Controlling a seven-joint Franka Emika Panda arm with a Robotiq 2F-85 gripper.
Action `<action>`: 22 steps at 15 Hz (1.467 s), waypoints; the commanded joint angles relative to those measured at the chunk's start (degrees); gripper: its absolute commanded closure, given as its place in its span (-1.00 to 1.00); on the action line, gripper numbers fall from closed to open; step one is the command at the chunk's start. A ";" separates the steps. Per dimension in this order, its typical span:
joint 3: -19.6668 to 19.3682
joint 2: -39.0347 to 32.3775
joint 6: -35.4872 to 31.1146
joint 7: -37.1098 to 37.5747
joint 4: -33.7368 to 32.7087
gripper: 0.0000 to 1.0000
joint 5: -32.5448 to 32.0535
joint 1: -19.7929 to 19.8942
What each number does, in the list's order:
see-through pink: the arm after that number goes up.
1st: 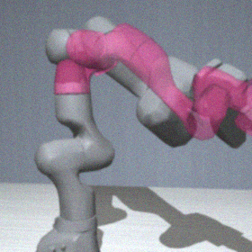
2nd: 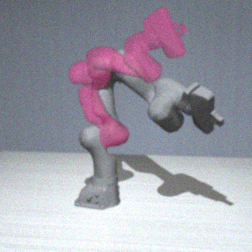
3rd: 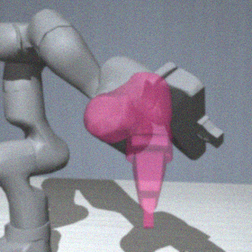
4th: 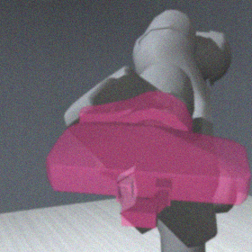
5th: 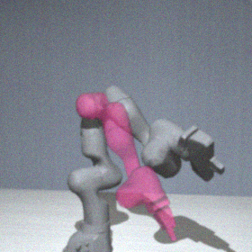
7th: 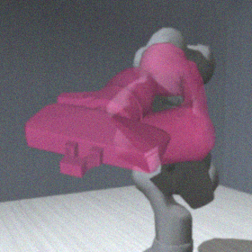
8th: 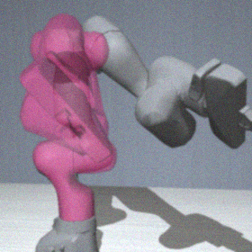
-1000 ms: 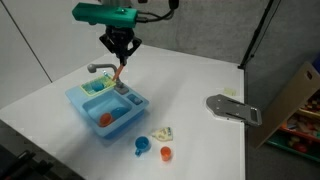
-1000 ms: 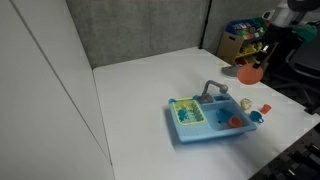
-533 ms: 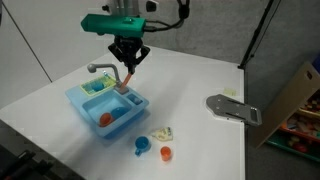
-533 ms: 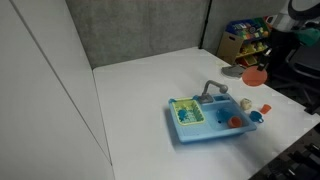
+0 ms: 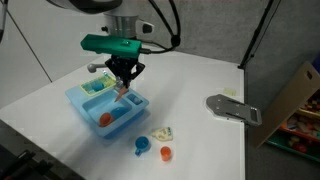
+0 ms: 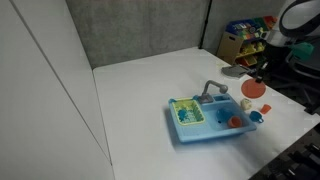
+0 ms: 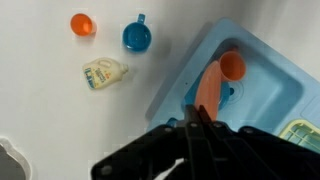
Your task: Remove the orange plate from the dying rack and put it in the sink
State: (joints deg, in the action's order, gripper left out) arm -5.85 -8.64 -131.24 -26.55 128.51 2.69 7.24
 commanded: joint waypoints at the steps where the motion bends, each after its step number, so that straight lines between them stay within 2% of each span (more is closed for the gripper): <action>1: 1.85 -0.60 -0.84 -3.35 0.56 0.94 3.19 0.53; 6: 3.69 -0.56 -0.22 -5.92 -0.01 0.94 7.23 0.89; 7: 3.32 -1.40 0.10 -3.16 0.09 0.95 4.96 0.25; 12: 3.33 -2.17 -0.22 -2.20 -0.33 0.94 4.83 0.08; 22: 6.27 -9.41 -4.38 -3.51 -3.70 0.94 6.56 0.50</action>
State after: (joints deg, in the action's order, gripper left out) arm -0.84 -15.67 -135.09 -29.73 127.43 8.08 7.16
